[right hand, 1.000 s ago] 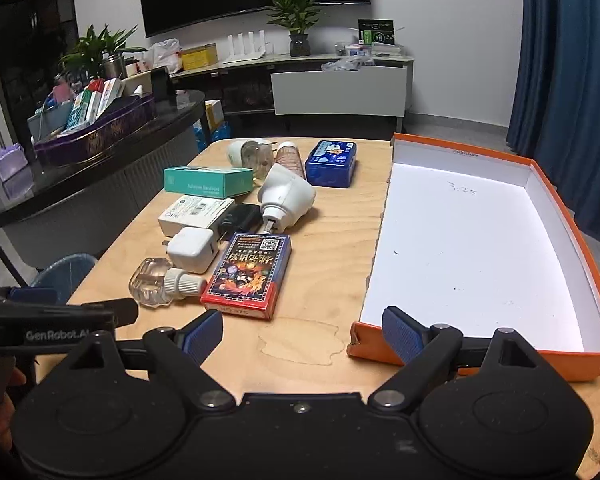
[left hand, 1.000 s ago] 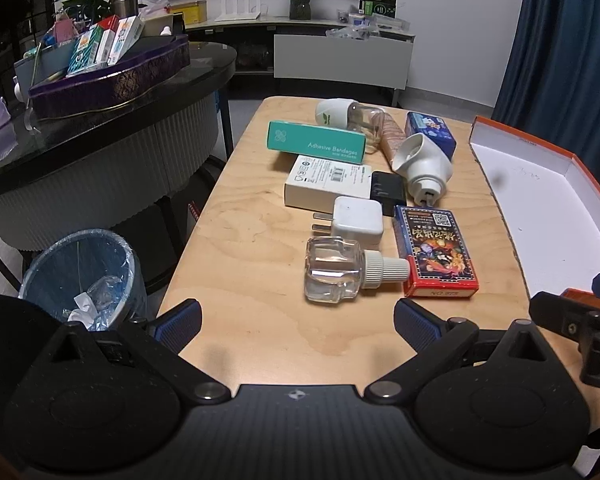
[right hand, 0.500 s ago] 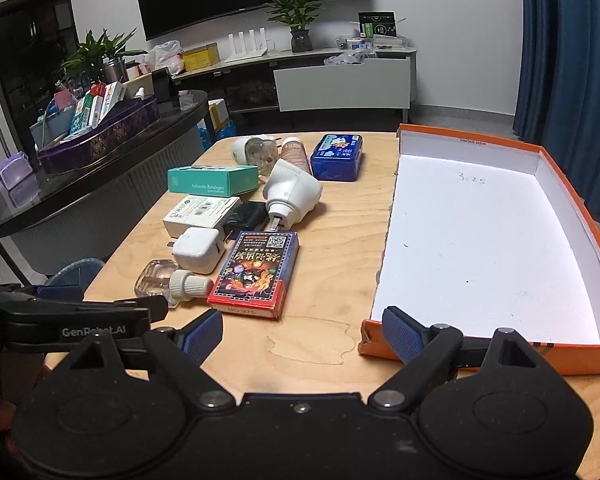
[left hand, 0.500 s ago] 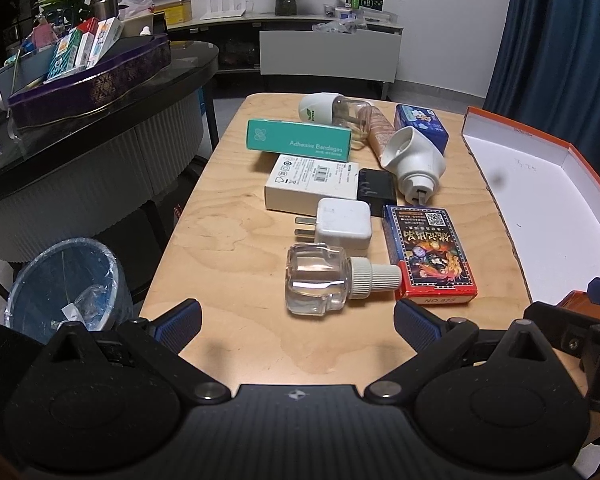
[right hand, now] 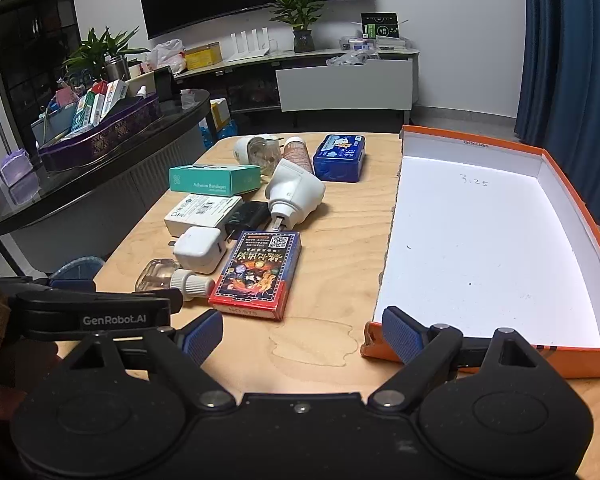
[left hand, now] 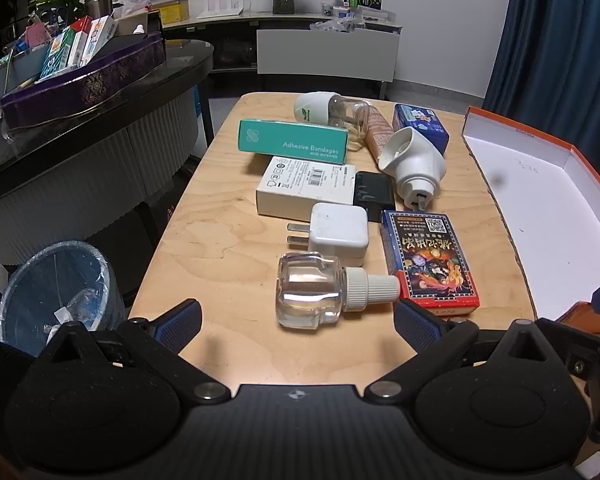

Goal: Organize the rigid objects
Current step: 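Move both tools toward the clear freshener bottle and the card box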

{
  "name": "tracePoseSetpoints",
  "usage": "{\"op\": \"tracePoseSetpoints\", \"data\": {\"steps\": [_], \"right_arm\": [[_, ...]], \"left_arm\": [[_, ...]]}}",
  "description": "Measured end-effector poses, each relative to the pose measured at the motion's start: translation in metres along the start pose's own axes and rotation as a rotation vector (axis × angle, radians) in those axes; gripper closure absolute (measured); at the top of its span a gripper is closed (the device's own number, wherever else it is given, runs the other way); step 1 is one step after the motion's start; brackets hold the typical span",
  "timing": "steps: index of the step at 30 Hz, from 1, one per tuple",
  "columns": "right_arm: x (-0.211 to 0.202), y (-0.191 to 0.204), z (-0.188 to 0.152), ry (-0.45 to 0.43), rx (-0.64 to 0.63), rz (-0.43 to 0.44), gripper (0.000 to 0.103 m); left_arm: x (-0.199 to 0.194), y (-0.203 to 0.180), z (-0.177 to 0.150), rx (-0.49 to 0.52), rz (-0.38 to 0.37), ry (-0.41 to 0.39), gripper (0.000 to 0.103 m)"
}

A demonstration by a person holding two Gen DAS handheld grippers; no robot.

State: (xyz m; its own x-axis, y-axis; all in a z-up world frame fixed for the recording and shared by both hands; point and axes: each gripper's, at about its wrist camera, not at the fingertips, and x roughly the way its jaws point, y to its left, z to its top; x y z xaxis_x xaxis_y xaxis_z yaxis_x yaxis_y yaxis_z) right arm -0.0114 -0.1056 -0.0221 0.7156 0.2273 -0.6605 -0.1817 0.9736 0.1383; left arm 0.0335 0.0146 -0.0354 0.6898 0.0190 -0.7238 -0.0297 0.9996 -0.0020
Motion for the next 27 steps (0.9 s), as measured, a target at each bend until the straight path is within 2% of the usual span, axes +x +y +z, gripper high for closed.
{"op": "tracePoseSetpoints", "data": {"steps": [18,23,27], "right_arm": [[0.006,-0.002,0.001,-0.011,-0.006,-0.004,0.001],[0.007,-0.002,0.001,-0.013,-0.012,-0.008,0.001],[0.009,-0.002,0.002,-0.014,-0.010,-0.011,0.001]], "left_arm": [[0.020,-0.012,0.005,0.018,0.008,0.012,0.000],[0.023,-0.006,0.003,0.029,0.064,0.014,0.000],[0.025,0.000,0.004,-0.011,0.029,0.024,0.000]]}}
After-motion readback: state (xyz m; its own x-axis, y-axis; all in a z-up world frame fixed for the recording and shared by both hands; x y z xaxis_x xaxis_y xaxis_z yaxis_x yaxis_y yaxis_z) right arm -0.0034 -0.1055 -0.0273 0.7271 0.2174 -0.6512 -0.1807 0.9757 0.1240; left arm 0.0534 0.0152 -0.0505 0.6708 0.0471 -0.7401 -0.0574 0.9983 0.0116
